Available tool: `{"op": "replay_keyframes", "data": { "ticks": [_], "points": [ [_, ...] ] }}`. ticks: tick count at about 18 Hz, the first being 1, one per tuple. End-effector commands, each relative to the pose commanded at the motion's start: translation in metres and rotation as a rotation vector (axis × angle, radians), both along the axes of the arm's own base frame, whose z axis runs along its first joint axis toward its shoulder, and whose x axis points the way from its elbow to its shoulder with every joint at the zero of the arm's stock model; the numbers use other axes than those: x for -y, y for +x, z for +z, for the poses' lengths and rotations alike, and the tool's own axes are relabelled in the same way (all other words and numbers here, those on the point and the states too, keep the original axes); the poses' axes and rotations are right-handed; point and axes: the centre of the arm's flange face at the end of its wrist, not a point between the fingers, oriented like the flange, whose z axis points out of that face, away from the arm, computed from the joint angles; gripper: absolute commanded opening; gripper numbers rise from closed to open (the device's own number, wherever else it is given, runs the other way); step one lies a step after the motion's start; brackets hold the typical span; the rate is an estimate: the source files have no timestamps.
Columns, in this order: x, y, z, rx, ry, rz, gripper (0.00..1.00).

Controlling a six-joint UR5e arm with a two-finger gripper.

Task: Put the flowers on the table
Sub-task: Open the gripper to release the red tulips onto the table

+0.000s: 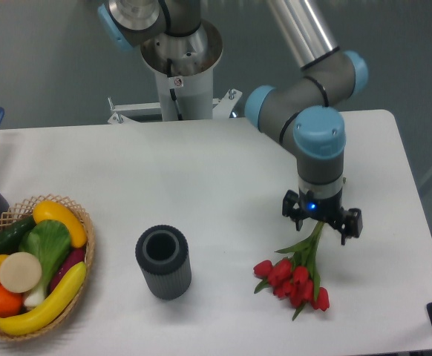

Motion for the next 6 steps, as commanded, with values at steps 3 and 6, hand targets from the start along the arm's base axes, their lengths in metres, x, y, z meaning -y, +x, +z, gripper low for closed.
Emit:
{"op": "replay_keyframes", "data": {
  "ticks": [3, 6],
  "points": [
    [0.012, -0.006, 0.005, -0.001, -0.019, -0.081, 1.0],
    [0.022, -0.006, 0.012, 0.012, -0.039, -0.117, 1.0]
  ]
}}
